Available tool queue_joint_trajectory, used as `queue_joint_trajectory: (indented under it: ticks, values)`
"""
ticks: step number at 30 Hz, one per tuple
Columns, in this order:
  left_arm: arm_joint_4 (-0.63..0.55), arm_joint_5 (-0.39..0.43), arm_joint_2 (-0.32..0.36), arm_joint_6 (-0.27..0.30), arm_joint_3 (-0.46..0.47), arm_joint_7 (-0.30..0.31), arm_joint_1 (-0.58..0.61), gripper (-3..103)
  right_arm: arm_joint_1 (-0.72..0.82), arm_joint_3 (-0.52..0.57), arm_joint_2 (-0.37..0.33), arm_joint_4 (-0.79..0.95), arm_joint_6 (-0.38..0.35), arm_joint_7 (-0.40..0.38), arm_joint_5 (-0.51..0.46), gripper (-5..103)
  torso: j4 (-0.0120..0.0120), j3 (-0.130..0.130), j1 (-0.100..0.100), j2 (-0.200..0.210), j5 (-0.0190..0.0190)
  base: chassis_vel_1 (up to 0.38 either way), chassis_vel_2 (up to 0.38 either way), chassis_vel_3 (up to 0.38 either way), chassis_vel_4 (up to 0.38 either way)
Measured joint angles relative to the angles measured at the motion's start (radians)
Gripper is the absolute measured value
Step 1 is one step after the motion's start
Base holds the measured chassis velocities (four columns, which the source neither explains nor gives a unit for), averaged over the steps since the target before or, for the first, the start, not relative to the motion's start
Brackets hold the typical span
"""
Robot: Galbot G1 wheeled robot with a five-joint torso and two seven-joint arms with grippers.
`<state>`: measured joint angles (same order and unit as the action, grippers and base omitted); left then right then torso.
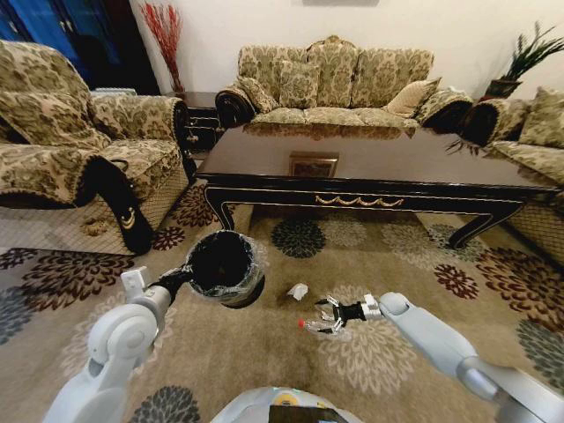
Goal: Move to the front of the table and pick up the trash from the floor, then place it into the trash bin.
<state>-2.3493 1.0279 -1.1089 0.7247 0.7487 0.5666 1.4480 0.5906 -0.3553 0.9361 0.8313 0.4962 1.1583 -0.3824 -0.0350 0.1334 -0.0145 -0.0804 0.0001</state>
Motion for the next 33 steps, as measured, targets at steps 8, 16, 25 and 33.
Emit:
queue_joint_trajectory:
  ticks: [8, 16, 25, 33]
  values:
    - [0.007, -0.008, -0.007, 0.000, -0.006, 0.000, -0.004, 3, -0.007, 0.017, 0.054, -0.156, 0.046, -0.030, 0.077, 100, 0.0001, 0.000, 0.000, 0.000, -0.0002, 0.000, 0.000, 0.000, 0.000]
    - [0.024, -0.011, -0.008, -0.001, -0.015, -0.001, -0.014, 3, -0.005, 0.044, 0.093, -0.247, 0.088, -0.052, 0.137, 97, 0.0001, 0.000, 0.000, 0.000, 0.0000, 0.000, 0.000, 0.000, 0.000]
    - [0.038, -0.012, -0.007, -0.003, -0.022, -0.002, -0.024, 3, -0.009, 0.048, 0.107, -0.279, 0.105, -0.063, 0.169, 71, 0.0002, 0.000, 0.000, 0.000, -0.0001, 0.000, 0.000, 0.000, 0.000]
    - [0.047, -0.013, -0.004, -0.004, -0.025, -0.003, -0.028, 3, -0.013, 0.068, 0.113, -0.291, 0.125, -0.063, 0.188, 41, 0.0001, 0.000, 0.000, 0.000, 0.0002, 0.000, 0.000, 0.000, 0.000]
